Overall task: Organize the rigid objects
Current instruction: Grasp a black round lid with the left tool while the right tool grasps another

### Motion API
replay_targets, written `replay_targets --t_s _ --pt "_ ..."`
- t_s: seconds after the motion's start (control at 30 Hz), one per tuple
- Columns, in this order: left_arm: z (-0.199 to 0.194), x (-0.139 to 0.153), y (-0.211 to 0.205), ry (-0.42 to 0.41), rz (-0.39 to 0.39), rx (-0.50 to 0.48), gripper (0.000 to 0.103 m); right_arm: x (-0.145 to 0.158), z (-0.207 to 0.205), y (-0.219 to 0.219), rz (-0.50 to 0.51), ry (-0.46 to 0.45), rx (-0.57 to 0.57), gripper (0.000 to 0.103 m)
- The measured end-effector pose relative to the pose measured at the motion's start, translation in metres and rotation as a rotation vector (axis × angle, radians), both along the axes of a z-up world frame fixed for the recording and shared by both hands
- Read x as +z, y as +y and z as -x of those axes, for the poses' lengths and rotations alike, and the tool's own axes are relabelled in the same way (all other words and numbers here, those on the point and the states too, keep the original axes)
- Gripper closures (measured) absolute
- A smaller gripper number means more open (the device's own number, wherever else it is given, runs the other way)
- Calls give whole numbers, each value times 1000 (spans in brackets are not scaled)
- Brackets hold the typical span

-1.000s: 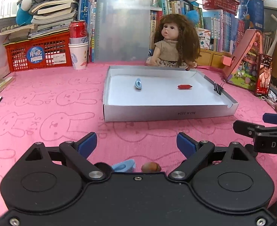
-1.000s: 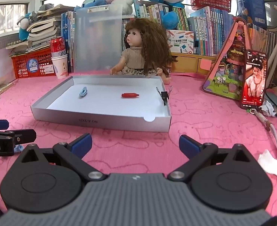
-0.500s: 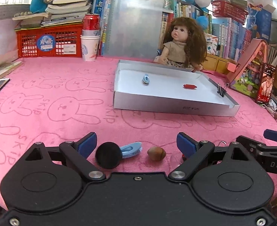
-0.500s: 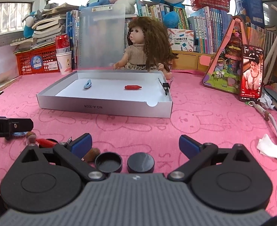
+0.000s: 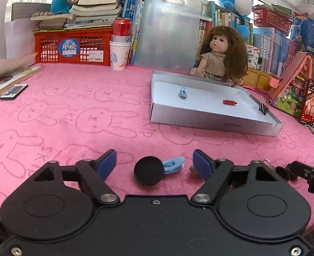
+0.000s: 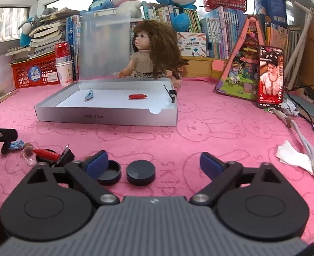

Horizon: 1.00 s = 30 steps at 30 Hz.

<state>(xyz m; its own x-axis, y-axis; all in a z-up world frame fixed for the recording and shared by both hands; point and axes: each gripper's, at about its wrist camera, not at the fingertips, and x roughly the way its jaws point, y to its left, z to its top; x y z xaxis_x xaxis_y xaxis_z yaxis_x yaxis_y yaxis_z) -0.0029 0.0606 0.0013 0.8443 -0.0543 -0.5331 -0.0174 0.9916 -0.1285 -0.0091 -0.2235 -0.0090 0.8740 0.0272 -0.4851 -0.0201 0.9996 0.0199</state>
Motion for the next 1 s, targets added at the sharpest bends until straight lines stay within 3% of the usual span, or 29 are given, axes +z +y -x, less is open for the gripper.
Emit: replay_targets --t_s 0.23,0.53,0.77,0.83,0.87,1.0 --pt "3 -5 5 31 -2 8 55 -4 -1 1 26 27 8 32" --pt "1 -12 -1 45 -37 -2 57 -9 -3 12 67 47 39 46" --pt "-2 -11 -1 50 -34 -2 58 -11 -4 12 59 54 47 49" --pt "-2 -12 -1 50 -36 -5 63 -11 -5 12 56 56 49 50" --pt "-2 -12 -1 48 -37 -1 71 -10 -5 12 58 56 52 52" --pt "-1 -12 2 50 -24 9 73 -9 -6 13 61 57 62 59"
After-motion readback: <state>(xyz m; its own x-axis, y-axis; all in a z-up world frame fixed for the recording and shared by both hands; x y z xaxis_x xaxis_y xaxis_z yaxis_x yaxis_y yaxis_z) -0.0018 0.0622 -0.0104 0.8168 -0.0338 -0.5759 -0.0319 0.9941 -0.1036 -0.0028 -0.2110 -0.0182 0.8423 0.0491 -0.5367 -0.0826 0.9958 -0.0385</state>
